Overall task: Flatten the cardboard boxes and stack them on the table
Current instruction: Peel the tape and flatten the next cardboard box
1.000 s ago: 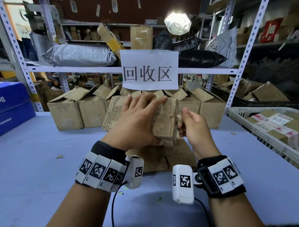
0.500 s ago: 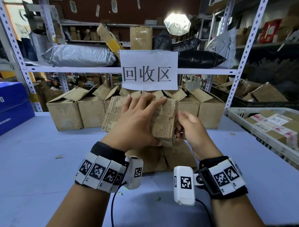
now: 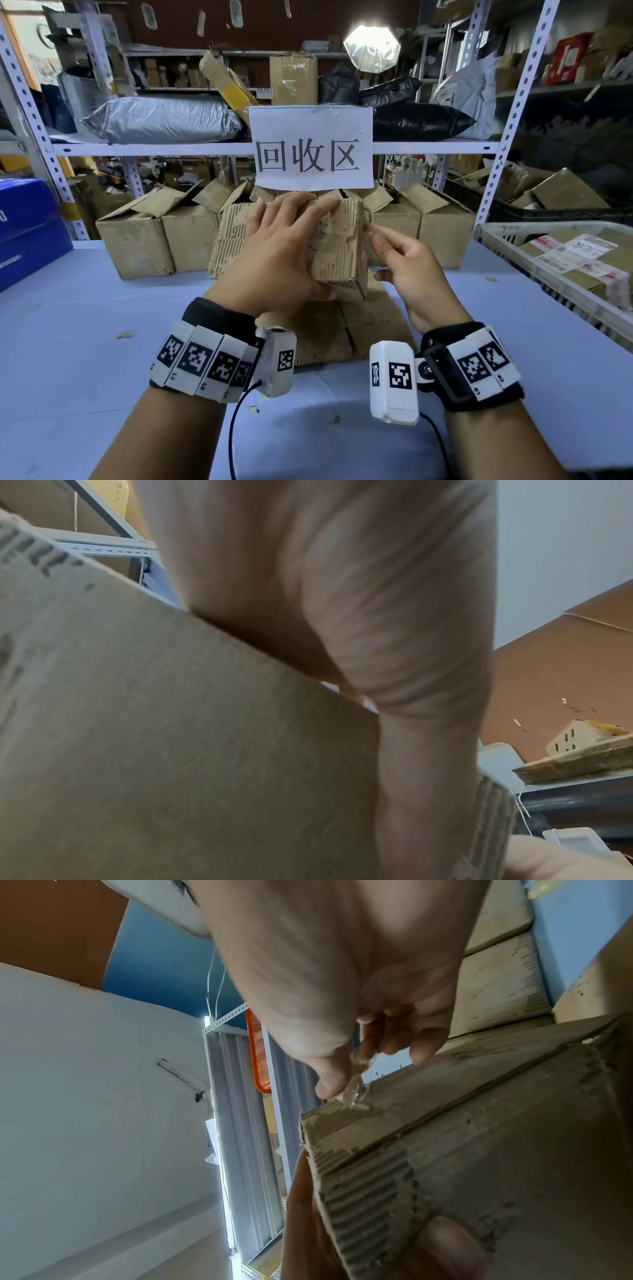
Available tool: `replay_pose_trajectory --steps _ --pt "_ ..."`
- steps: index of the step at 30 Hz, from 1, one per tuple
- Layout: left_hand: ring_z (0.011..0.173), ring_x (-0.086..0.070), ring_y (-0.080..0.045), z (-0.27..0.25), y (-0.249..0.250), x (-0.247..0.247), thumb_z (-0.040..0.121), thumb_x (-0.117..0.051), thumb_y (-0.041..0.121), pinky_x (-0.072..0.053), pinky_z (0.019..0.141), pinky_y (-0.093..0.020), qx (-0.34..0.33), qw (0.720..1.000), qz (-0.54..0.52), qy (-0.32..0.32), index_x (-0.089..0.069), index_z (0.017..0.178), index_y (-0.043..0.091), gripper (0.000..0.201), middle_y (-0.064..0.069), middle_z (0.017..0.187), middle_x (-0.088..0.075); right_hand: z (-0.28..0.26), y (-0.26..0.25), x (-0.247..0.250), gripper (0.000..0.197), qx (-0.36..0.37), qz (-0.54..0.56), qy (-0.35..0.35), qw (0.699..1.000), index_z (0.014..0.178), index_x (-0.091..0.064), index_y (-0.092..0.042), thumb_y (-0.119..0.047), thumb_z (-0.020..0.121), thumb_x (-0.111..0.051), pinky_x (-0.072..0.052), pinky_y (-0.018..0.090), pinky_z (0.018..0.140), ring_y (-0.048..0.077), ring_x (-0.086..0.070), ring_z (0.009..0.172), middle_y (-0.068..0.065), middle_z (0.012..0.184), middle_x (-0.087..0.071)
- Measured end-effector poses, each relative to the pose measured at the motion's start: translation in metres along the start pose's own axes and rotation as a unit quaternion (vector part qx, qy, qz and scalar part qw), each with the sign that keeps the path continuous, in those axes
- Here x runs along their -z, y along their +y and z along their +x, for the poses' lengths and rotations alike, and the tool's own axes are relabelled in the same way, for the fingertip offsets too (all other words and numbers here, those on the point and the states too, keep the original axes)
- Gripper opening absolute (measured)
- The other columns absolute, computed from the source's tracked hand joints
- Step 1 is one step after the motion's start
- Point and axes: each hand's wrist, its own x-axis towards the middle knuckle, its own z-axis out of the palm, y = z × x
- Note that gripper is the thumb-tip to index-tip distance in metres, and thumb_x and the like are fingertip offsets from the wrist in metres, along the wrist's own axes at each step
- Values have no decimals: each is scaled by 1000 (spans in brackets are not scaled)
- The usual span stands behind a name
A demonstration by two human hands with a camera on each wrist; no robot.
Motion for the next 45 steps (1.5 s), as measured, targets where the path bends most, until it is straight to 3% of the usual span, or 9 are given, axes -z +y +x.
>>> replay_pose_trajectory --steps 3,6,10,20,27,32,35,39,45 --pt "148 -15 -16 0 0 -1 46 -58 86 -1 125 -54 -2 1000 2 0 -20 156 44 123 8 153 -28 3 1 0 34 8 -6 27 1000 134 -63 -15 -20 101 -56 -52 22 68 10 -68 96 -4 115 -74" --pt "147 -16 -17 1 0 -1 46 -58 86 -2 125 -54 -3 1000 1 3 -21 156 43 124 7 152 -29 5 3 1 31 5 17 44 999 130 -65 -12 -16 100 -58 -52 24 67 14 -62 82 7 106 -74" --pt "147 -17 -15 2 -1 -2 45 -59 85 -2 125 -53 -1 1000 -1 8 -20 155 44 124 7 152 -29 6 6 1 23 -1 45 46 998 120 -66 -19 -13 100 -58 -50 21 54 6 -61 59 1 98 -72" --pt "149 -16 -17 1 -7 -1 45 -63 82 -1 125 -52 7 1000 -6 12 -17 156 47 124 9 153 -27 7 11 3 2 -16 69 55 996 100 -61 -19 -17 100 -60 -41 23 44 10 -54 47 -8 66 -65" --pt "148 -15 -15 0 -7 -1 45 -61 82 -1 125 -53 12 1000 -8 17 -18 156 46 125 8 153 -27 2 13 -1 35 -14 77 56 995 96 -72 -22 -52 83 -59 -41 21 43 9 -54 50 -8 71 -68" --pt "148 -16 -16 0 -8 -2 46 -62 82 -2 125 -54 9 1000 -6 21 -18 156 45 124 8 152 -28 1 12 3 31 -19 66 78 995 95 -73 -25 -49 95 -53 -44 21 44 6 -55 52 -11 69 -68" --pt "149 -16 -17 -1 -7 -1 47 -63 82 -1 125 -53 7 1000 -6 22 -18 156 45 124 8 153 -28 5 12 15 24 -10 -11 141 990 97 -70 -34 -40 104 -48 -51 18 50 -3 -60 61 -19 74 -69" --pt "148 -15 -15 -3 -6 -1 46 -62 82 1 126 -51 6 1000 -7 19 -16 157 46 125 9 153 -27 30 13 43 28 -67 -92 137 984 120 -64 -22 -37 105 -46 -55 27 63 9 -62 86 -8 102 -65" --pt "149 -14 -15 -8 -8 4 48 -65 80 3 126 -50 5 1000 -15 20 -16 157 46 124 9 154 -26 87 13 91 11 -142 -396 46 906 90 -77 -17 -10 90 -69 -46 27 57 14 -59 68 -1 82 -70"
